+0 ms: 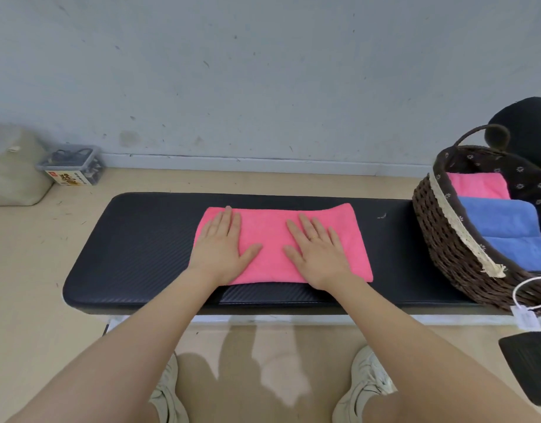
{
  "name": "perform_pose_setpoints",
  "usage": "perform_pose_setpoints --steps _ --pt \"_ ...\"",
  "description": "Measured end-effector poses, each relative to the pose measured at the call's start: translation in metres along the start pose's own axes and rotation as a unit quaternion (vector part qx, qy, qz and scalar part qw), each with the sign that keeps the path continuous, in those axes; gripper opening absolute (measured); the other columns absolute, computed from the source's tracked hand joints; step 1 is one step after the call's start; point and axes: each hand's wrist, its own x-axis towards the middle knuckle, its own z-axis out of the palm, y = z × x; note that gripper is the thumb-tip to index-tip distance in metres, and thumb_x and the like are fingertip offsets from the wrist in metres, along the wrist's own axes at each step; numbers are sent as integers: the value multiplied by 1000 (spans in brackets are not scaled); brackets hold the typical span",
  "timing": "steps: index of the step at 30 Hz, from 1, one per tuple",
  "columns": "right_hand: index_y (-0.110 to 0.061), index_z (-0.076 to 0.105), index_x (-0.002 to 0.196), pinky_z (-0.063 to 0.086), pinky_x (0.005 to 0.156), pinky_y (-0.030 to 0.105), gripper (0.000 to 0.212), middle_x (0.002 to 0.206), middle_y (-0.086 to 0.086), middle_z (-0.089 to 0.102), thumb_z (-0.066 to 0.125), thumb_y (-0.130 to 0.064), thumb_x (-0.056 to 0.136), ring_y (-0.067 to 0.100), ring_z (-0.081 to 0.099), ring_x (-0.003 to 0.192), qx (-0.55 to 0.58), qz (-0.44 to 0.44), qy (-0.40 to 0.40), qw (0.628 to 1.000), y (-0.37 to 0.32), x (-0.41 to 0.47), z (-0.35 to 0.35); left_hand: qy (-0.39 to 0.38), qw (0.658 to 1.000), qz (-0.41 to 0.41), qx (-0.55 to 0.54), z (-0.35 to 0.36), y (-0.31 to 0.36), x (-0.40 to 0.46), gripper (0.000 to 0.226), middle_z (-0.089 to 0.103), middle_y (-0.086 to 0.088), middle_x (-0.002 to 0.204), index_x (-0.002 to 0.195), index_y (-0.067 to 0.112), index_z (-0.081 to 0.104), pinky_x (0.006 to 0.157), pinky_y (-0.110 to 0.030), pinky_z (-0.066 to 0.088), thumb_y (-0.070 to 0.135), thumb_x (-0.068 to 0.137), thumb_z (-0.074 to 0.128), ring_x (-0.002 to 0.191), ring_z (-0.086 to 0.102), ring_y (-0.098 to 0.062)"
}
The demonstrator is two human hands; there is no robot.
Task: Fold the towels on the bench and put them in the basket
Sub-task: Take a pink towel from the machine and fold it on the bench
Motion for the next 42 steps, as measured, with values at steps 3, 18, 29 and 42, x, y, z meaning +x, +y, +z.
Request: perform_pose_setpoints --steps 3,18,29,42 --pt "-30 -3 150 -7 119 39 58 159 -4 -9 15 -51 99 16 -9 147 -4 66 12 998 19 -6 -2 6 1000 -27 8 -2 -3 -5 97 -9 -12 158 150 9 -2 119 -35 -3 74 79 12 147 -7 -23" --pt "4 60 102 51 80 40 28 105 19 64 62 -16 82 33 62 92 437 312 98 838 46 -17 -39 -41 987 152 35 -16 45 4 86 -10 -1 159 151 24 2 116 -31 -8 72 85 30 146 -11 -16" --pt "-4 60 109 53 69 40 26 91 12 66 66 -11 85 26 63 79 651 330 -24 683 62 -21 -73 -76 989 124 19 -5 64 10 112 -27 -6 154 148 26 -15 117 -35 -10 89 67 30 144 -18 -20" --pt "-20 47 133 53 72 33 53 82 -1 60 60 -2 85 24 64 81 609 76 -28 789 -78 -4 -97 -32 824 12 -565 -58 9 -33 49 56 1 130 134 22 47 110 -32 34 45 99 22 118 55 -10"
